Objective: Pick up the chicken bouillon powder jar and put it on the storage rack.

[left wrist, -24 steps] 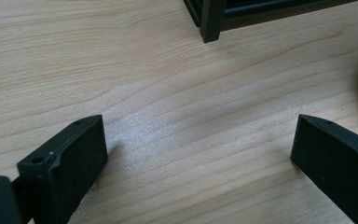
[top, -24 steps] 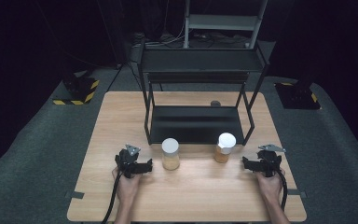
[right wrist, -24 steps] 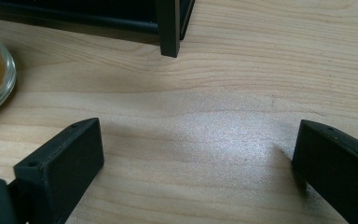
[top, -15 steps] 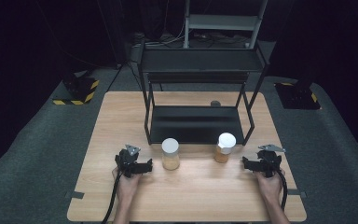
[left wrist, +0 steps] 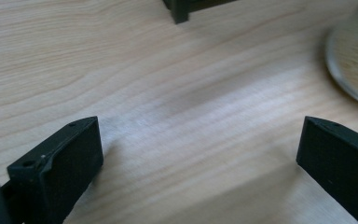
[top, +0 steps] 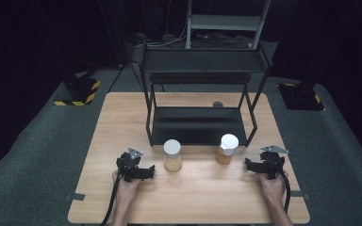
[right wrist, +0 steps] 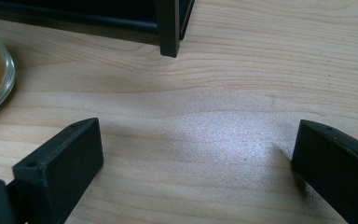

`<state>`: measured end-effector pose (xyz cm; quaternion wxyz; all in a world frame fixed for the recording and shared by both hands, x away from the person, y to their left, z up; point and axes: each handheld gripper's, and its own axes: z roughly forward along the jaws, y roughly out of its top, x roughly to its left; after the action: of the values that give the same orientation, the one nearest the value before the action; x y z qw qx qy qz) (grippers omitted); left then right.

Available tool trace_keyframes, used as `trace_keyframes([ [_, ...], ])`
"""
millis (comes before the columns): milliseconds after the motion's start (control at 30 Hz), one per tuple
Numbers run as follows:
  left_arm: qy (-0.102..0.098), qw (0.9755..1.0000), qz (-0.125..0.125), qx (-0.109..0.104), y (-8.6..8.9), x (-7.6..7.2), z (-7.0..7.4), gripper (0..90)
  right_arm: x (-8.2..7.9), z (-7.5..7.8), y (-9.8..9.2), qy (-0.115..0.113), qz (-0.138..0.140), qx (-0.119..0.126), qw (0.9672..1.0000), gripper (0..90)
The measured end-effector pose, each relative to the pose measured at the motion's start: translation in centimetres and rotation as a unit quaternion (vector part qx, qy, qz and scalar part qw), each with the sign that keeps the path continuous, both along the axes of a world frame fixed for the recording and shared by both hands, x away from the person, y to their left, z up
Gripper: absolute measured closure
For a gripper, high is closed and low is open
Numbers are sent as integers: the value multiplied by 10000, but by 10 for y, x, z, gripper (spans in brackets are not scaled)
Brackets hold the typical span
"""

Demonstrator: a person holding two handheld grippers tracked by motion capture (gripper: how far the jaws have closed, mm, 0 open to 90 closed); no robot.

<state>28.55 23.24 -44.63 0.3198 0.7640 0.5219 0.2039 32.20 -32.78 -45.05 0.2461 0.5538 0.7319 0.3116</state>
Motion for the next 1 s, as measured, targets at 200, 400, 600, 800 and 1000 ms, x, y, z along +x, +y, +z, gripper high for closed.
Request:
trace_keyframes([
  [200, 12, 9994, -342, -108, 3, -6, 5, 7, 0, 0, 0, -5, -2, -1, 10000, 13],
  [400, 0, 9972, -621, -416, 6, -10, 2, 7, 0, 0, 0, -6, -2, -4, 10000, 13],
  [600, -46, 9952, -820, -532, -2, -7, 5, 8, 0, 0, 0, -7, -3, -5, 10000, 13],
  [800, -179, 9934, -934, -638, -12, -2, 11, 21, 0, 0, 0, -8, -2, -5, 10000, 14],
  [1000, -341, 9924, -977, -659, -29, 5, 18, 34, 0, 0, 0, -9, -1, -6, 10000, 14],
])
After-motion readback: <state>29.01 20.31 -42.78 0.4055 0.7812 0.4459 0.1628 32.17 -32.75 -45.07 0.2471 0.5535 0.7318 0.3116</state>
